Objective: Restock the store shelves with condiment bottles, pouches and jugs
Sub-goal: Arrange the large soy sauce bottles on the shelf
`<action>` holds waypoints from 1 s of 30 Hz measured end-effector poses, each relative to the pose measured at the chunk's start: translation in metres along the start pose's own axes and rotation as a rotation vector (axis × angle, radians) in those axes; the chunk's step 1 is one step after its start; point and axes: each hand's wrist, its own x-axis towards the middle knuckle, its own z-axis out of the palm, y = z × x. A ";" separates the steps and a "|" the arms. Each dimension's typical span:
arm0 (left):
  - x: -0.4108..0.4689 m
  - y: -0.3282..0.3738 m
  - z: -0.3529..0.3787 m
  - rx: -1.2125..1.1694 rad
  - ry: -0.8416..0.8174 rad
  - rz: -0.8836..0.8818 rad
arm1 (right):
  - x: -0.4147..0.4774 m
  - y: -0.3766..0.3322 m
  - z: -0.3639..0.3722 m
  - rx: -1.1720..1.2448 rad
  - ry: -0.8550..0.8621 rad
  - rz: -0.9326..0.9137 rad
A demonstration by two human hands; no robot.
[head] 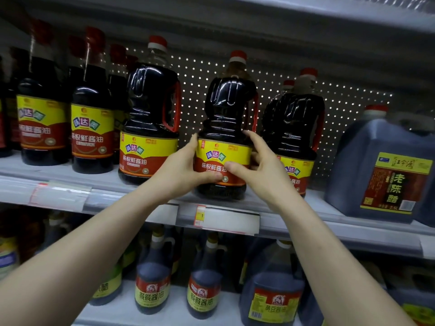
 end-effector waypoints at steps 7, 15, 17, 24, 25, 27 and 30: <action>0.011 -0.009 0.005 0.080 0.027 -0.012 | 0.008 0.009 0.003 -0.003 -0.004 -0.009; 0.024 -0.012 0.005 0.175 0.018 -0.008 | 0.014 0.015 0.005 -0.025 0.008 -0.009; 0.027 -0.013 0.007 0.209 0.025 -0.018 | 0.016 0.017 0.006 -0.022 0.001 -0.005; 0.031 -0.016 0.007 0.235 0.020 -0.044 | 0.019 0.018 0.009 -0.007 -0.013 0.016; 0.030 -0.016 0.007 0.235 0.020 -0.046 | 0.019 0.018 0.009 -0.008 -0.012 0.014; 0.029 -0.016 0.008 0.225 0.023 -0.044 | 0.018 0.018 0.010 -0.009 -0.006 0.014; 0.027 -0.014 0.008 0.213 0.031 -0.051 | 0.018 0.016 0.010 -0.020 0.002 0.020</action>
